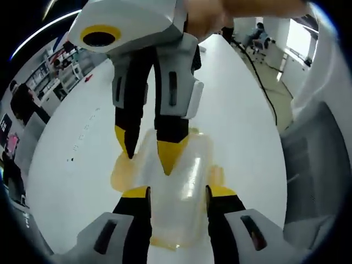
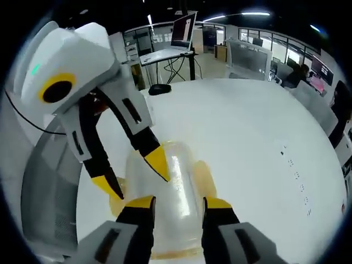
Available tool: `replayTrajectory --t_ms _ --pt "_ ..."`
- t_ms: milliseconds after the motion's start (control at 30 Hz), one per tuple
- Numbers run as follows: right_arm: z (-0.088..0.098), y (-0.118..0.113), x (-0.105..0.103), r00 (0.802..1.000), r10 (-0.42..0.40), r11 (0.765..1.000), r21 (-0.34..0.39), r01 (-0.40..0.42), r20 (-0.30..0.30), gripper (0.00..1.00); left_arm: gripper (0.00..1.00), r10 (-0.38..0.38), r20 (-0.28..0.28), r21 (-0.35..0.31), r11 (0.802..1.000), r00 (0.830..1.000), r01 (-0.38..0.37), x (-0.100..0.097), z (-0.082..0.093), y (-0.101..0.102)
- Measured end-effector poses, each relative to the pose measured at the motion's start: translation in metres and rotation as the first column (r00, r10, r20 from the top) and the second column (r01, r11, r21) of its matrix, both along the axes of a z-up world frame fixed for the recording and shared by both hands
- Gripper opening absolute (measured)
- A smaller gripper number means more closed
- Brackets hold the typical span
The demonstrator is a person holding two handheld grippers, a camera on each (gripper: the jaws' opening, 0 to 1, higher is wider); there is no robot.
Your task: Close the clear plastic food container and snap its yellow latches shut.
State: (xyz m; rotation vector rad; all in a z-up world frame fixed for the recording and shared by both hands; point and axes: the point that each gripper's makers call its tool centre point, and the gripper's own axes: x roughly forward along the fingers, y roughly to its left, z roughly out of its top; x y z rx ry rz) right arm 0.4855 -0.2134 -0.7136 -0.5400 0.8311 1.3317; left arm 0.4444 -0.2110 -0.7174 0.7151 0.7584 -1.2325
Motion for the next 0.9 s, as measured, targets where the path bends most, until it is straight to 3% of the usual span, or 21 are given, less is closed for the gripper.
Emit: replayTrajectory --t_ms 500,733,833,900 --pt "-0.009 0.005 0.009 0.999 0.021 1.000 -0.017 -0.022 -0.025 0.38 0.45 -0.033 0.028 0.016 0.999 0.999 0.033 -0.015 -0.008 -0.001" --pt "-0.017 0.004 0.010 0.998 0.033 0.999 -0.034 -0.035 -0.055 0.39 0.47 -0.050 0.074 0.048 0.998 0.996 0.047 -0.013 -0.012 0.001" --pt "-0.017 0.006 0.009 0.997 0.042 0.998 -0.034 -0.044 -0.068 0.39 0.48 -0.103 0.130 0.098 0.991 0.986 0.090 -0.011 -0.015 0.002" --pt "-0.018 0.007 0.009 0.996 0.043 0.998 -0.033 -0.046 -0.082 0.39 0.48 -0.087 0.123 0.086 0.993 0.989 0.077 -0.012 -0.015 0.000"
